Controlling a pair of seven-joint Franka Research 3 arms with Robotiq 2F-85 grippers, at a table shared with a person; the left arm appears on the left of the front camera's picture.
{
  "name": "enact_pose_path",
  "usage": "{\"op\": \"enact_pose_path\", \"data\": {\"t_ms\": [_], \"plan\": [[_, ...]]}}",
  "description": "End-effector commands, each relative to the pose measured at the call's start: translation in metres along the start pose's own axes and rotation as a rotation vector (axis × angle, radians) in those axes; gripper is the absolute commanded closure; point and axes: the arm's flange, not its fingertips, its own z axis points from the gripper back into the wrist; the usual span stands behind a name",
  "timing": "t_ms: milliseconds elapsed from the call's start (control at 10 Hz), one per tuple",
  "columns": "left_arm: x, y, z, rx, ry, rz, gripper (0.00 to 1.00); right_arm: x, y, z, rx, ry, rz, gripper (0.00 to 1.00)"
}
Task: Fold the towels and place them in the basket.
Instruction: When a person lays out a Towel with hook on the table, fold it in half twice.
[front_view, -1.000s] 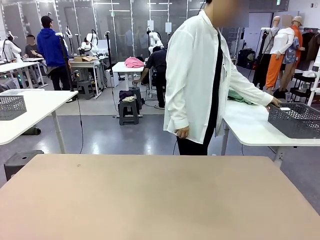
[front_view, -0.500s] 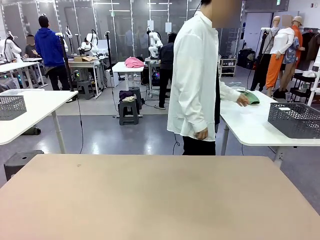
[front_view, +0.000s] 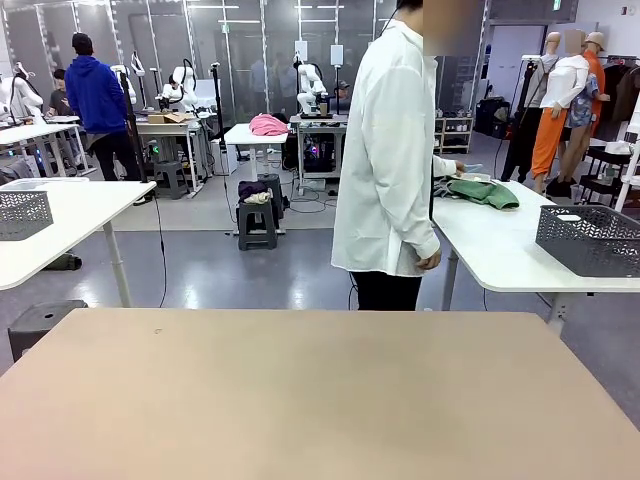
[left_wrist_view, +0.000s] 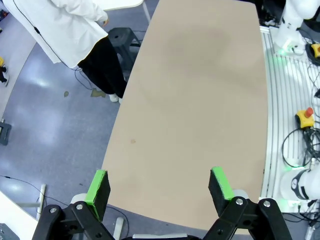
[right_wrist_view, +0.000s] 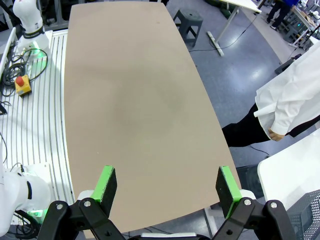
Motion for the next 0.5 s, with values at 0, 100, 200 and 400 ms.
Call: {"op": "enact_pose_path", "data": {"t_ms": [0,100,200,400], "plan": [[0.0012,-0.0001,0.0006,0.003,-0.009,-0.001,0.0,0.002,-0.0001,0.0001,-0.001,-0.011,0.003,0.0],[0.0012,-0.0001,0.0006,0.003,-0.009,-0.001,0.0,0.002,-0.0001,0.0001,-0.001,-0.011,0.003,0.0],[0.0012,-0.0001,0.0006,0.003,-0.009,-0.001,0.0,0.002,-0.0001,0.0001,-0.001,-0.011,0.003,0.0],[0.0012,-0.0001,0.0006,0.003,-0.009,-0.001,0.0,0.002,-0.0001,0.0001,-0.001,-0.011,0.003,0.0]]}}
